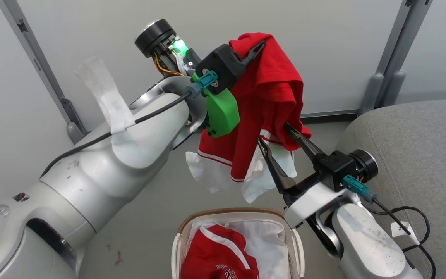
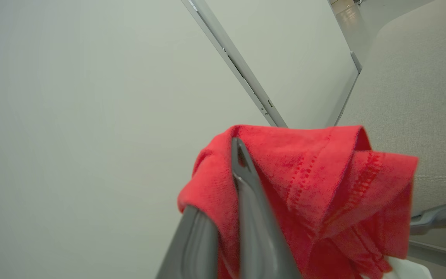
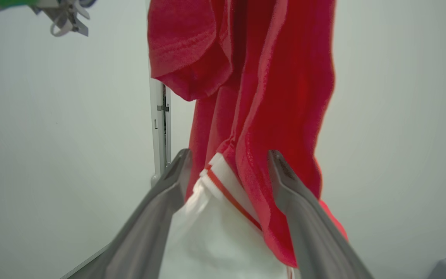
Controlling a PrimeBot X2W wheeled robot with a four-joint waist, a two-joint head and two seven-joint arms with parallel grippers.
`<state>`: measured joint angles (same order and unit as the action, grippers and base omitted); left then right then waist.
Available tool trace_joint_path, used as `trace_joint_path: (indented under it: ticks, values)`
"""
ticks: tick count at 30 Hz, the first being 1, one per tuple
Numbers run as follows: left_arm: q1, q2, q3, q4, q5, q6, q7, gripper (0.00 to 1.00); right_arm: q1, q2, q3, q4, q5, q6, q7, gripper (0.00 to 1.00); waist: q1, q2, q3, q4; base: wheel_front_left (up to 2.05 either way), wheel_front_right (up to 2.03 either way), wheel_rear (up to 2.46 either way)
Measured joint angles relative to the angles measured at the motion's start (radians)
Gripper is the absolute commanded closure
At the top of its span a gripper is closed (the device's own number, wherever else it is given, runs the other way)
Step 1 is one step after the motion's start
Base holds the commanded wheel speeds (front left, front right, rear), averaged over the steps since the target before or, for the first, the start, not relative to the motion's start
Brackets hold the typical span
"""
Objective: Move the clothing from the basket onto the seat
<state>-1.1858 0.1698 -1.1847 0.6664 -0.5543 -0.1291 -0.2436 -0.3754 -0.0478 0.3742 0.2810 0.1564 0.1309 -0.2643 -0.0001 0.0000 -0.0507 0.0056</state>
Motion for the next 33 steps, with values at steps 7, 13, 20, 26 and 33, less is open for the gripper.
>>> trace_joint_path:
  ticks: [7, 13, 20, 26, 33]
  values:
    - [-0.013, -0.028, -0.033, -0.013, -0.020, 0.000, -0.001, 1.00, -0.075, 0.000, 0.005, 0.135, -0.023, 0.000, 0.000, 0.00, 0.0000, 0.0000, -0.002, 0.023, 0.00, 0.00, 0.00]
    - [-0.019, -0.036, -0.048, -0.026, -0.049, 0.000, -0.001, 1.00, -0.121, -0.001, -0.031, 0.231, -0.078, 0.000, 0.000, 0.00, 0.0000, 0.0000, -0.001, 0.035, 0.00, 0.00, 0.00]
    - [-0.020, -0.038, -0.057, -0.037, -0.068, 0.000, -0.004, 1.00, -0.163, 0.000, -0.083, 0.290, -0.104, 0.000, 0.000, 0.82, 0.0000, 0.0000, 0.004, 0.043, 0.00, 0.00, 0.00]
    - [-0.019, -0.036, -0.060, -0.037, -0.080, 0.000, -0.005, 1.00, -0.172, -0.001, -0.113, 0.296, -0.114, 0.000, 0.000, 1.00, 0.0000, 0.0000, 0.004, 0.045, 0.00, 0.00, 0.00]
    - [0.011, -0.023, -0.049, -0.015, -0.110, 0.000, -0.012, 1.00, -0.166, -0.001, -0.121, 0.280, -0.114, 0.000, 0.000, 1.00, 0.0000, 0.0000, 0.003, 0.038, 0.00, 0.00, 0.00]
